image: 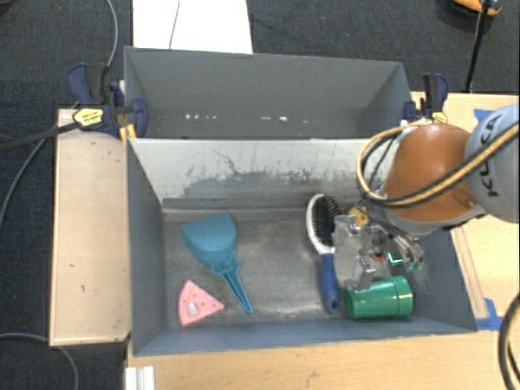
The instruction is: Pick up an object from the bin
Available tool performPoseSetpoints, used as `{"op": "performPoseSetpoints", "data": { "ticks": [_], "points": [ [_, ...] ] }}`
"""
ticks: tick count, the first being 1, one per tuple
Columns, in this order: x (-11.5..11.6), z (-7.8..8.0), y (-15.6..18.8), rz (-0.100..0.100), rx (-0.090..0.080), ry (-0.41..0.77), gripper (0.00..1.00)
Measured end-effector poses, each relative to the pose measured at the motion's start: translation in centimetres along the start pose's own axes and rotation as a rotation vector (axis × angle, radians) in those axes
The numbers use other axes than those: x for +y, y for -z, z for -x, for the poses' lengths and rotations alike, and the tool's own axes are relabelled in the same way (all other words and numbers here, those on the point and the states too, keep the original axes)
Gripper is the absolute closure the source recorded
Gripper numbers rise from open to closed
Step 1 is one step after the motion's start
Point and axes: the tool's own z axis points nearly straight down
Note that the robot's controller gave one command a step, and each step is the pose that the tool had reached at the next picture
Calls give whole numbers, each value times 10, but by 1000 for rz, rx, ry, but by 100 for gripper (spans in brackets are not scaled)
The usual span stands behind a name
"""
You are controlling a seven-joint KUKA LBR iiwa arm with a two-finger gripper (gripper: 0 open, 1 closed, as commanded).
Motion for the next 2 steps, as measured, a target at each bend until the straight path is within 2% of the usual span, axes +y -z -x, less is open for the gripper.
{"op": "performPoseSetpoints", "data": {
  "ticks": [1,2],
  "points": [
    [0,0,0,0,0,0,0],
    [-14,-10,3,1,0,3,0]
  ]
}}
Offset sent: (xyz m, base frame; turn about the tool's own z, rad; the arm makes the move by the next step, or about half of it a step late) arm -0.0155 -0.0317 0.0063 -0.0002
